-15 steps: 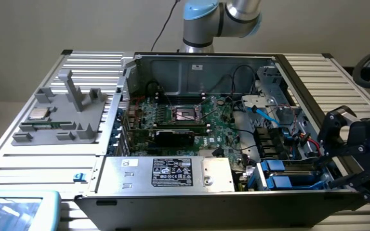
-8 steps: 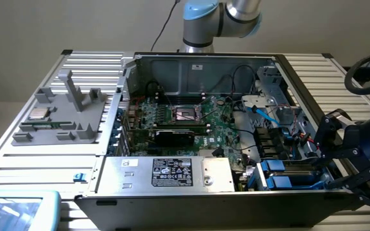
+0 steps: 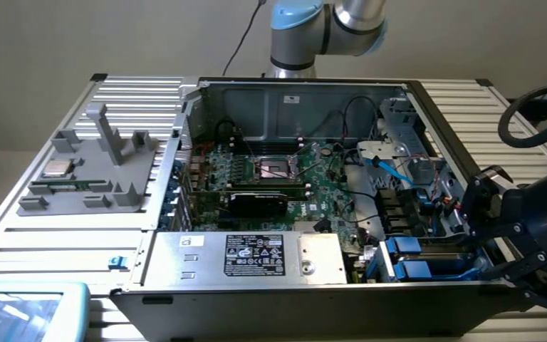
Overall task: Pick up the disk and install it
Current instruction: 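Insert the first disk wire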
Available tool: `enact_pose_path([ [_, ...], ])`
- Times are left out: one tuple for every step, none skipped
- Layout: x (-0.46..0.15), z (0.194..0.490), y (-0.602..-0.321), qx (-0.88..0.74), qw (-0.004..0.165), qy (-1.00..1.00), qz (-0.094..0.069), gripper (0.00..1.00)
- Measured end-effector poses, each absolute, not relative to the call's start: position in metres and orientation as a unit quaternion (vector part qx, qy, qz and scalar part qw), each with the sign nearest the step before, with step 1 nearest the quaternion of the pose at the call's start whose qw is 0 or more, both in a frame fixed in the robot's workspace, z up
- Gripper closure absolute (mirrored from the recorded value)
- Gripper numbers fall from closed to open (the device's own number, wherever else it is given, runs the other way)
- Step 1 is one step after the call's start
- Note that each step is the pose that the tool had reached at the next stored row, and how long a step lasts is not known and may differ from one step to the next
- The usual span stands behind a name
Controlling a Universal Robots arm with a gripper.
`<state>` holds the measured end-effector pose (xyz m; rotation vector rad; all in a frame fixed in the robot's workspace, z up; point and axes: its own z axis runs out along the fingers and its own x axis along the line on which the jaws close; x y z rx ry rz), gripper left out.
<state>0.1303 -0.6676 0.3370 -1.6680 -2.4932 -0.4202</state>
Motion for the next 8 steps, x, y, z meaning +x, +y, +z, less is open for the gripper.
enact_pose_path([
  [0.1299, 0.3359, -0.6673, -0.550, 0.056, -0.822, -0.139, 0.56],
  [0.1296, 0.3350, -0.6669, -0.550, 0.056, -0.822, -0.140, 0.56],
  [0.1291, 0.3343, -0.6663, -0.549, 0.055, -0.822, -0.141, 0.56],
  [0.1288, 0.3337, -0.6656, -0.549, 0.056, -0.822, -0.141, 0.56],
  [0.1286, 0.3333, -0.6647, -0.549, 0.056, -0.822, -0.142, 0.56],
  [0.1285, 0.3332, -0.6637, -0.549, 0.056, -0.822, -0.142, 0.56],
  [0.1284, 0.3329, -0.6631, -0.549, 0.056, -0.821, -0.143, 0.56],
  [0.1283, 0.3327, -0.6625, -0.549, 0.056, -0.821, -0.143, 0.56],
])
